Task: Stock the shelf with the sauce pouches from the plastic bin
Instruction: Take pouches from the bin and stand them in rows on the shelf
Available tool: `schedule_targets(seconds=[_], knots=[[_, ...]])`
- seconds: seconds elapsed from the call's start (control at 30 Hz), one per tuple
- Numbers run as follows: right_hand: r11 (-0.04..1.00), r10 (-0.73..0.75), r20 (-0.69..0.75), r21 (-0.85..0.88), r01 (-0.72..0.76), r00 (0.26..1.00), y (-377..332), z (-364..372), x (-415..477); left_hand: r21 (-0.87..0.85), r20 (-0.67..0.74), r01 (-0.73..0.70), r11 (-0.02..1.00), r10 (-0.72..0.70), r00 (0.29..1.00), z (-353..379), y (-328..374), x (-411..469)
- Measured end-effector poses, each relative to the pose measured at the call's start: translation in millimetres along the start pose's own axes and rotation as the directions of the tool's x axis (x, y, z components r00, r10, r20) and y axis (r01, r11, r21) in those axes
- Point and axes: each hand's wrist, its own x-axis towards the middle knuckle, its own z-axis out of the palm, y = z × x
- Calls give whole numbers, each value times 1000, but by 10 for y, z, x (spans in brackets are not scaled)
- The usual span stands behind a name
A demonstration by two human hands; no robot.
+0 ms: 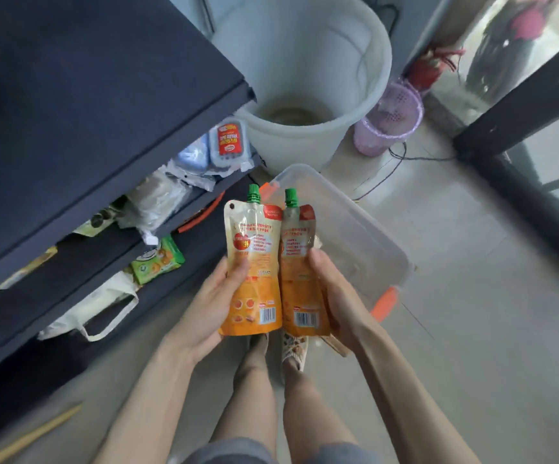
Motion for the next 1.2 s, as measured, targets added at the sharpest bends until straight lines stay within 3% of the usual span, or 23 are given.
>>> schedule_targets(seconds=[0.27,0.37,0.5,0.67,0.8,1.07,1.2], knots=[[940,-21,343,-313,135,939,-406,1158,-499,-283,-203,-243,928,190,961,-497,273,-1297],[900,41,443,-406,159,896,-426,1694,-598,-266,-212,-353,897,303,929,-704,411,-1715],[843,33,524,-472,258,851,-368,2446,-710,-229,-301,-414,881,340,891,-1087,565,-2181],[764,-93,530,-504,402,843,-197,3291,-856,-113,-306,-489,865,438,846,-1612,821,-2743],[680,-197,547,-522,515,814,-163,3818,-941,-18,-424,-565,825,506,751,-2011,1080,-3050],[793,-340,508,-298,532,791,-444,4434,-1063,235,-529,-648,724,655,540,-2434,1676,-3312],[732,-493,469,-233,640,733,-718,4640,-1066,240,-439,-707,665,724,532,-2575,1972,-3317]])
